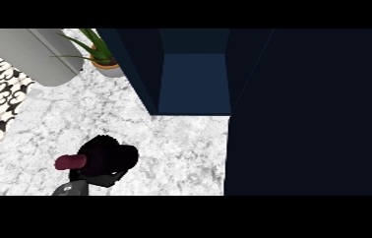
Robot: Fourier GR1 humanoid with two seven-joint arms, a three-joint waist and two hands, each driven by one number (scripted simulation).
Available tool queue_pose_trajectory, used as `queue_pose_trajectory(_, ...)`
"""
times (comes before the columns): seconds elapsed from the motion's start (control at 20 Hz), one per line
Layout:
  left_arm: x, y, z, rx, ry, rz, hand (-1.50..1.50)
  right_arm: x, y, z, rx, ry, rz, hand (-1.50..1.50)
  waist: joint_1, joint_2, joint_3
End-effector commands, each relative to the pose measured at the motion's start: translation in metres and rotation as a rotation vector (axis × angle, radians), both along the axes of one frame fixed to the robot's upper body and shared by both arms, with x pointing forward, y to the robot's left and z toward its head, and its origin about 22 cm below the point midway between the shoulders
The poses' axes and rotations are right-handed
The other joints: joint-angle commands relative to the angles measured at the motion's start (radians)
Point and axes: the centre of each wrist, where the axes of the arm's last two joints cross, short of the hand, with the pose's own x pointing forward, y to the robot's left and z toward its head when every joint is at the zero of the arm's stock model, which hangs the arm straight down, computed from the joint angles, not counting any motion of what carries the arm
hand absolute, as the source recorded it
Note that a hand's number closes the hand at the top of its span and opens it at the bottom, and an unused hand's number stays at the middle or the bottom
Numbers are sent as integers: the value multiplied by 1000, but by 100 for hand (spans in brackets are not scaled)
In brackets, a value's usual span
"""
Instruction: Pick up the wine, place it into the cabinet and close the cabinet
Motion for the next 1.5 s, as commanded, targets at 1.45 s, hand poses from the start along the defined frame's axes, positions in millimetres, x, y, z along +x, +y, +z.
queue_pose_trajectory(1.45,-45,-89,150,-191,-224,23,150,12,7,-21,5,19,15,-150,-3,9,-6)
